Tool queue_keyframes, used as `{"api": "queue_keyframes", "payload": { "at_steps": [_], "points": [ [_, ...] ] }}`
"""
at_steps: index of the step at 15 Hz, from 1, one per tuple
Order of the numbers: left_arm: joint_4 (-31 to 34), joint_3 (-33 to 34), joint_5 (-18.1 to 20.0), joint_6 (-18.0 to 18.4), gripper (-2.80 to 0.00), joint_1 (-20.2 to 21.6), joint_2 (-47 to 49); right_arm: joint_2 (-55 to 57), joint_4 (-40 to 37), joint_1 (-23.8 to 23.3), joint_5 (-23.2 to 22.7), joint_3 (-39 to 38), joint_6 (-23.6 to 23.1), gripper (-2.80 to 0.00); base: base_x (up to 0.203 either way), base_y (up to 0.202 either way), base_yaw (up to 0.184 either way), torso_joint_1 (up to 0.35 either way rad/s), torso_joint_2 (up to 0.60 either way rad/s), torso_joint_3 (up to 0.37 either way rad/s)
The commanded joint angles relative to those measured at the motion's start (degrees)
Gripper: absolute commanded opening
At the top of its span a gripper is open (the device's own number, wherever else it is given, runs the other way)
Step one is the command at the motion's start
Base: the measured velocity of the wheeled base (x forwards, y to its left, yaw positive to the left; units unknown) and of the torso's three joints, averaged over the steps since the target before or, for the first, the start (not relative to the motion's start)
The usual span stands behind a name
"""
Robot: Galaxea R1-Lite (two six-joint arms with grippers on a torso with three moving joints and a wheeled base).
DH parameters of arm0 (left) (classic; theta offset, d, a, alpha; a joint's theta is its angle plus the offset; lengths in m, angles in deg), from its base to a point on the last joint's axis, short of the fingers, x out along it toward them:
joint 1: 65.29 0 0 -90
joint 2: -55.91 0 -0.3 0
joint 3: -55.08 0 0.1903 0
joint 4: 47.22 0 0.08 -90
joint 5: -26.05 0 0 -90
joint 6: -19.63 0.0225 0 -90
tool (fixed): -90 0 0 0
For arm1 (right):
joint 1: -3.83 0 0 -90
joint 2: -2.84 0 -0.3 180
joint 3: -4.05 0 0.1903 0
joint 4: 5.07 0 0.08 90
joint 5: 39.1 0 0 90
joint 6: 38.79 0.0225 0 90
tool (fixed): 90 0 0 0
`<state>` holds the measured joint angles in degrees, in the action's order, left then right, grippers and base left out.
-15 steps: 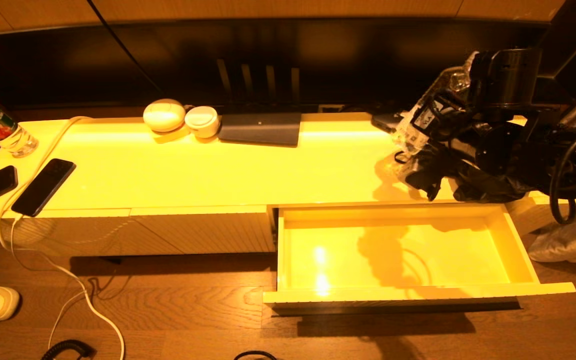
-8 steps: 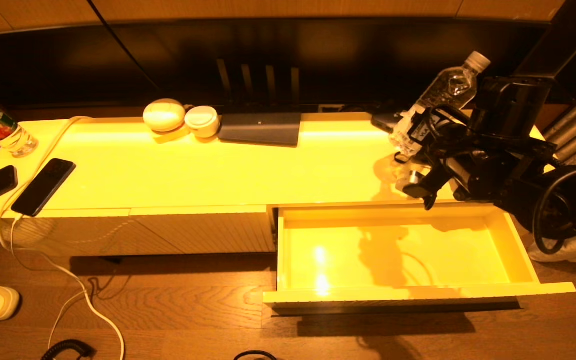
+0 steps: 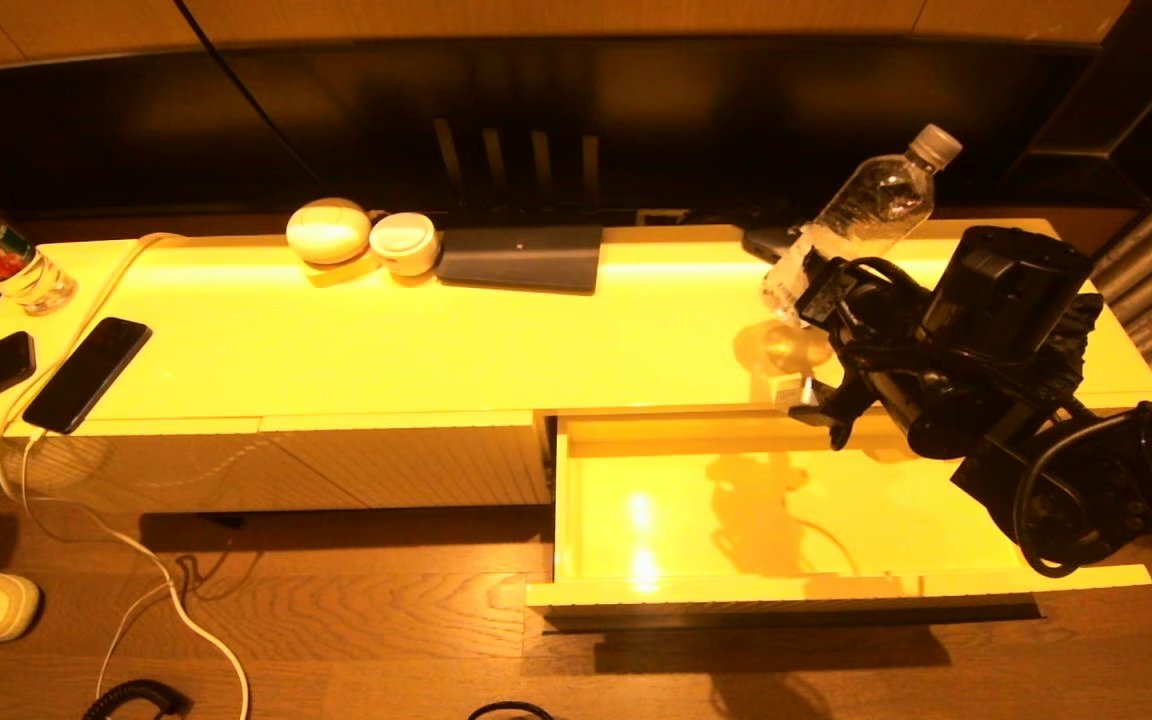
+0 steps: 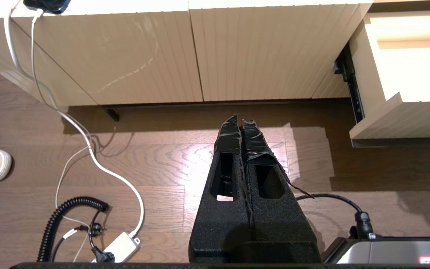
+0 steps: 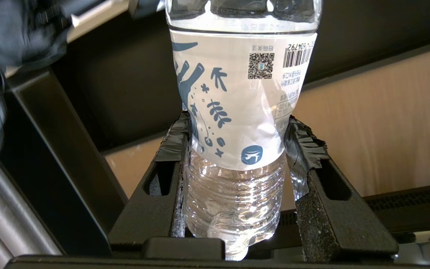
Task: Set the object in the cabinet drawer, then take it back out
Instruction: Take the mineral water out of the drawer and put it on the table
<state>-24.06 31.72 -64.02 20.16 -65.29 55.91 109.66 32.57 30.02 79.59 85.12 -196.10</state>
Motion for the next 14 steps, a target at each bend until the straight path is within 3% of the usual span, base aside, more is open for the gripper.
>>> {"api": "queue_keyframes", "payload": {
  "at_steps": [1, 14],
  "points": [
    [-0.06, 0.09, -0.01, 0.00, -2.80, 0.00, 0.00, 3.02, 4.51, 0.46, -0.07, -2.20, -0.83, -2.80, 0.000, 0.000, 0.000, 0.000, 0.00, 0.000],
    [-0.06, 0.09, -0.01, 0.00, -2.80, 0.00, 0.00, 9.29, 11.39, 0.80, -1.24, -1.99, -0.83, -2.80, 0.000, 0.000, 0.000, 0.000, 0.00, 0.000]
  ]
}}
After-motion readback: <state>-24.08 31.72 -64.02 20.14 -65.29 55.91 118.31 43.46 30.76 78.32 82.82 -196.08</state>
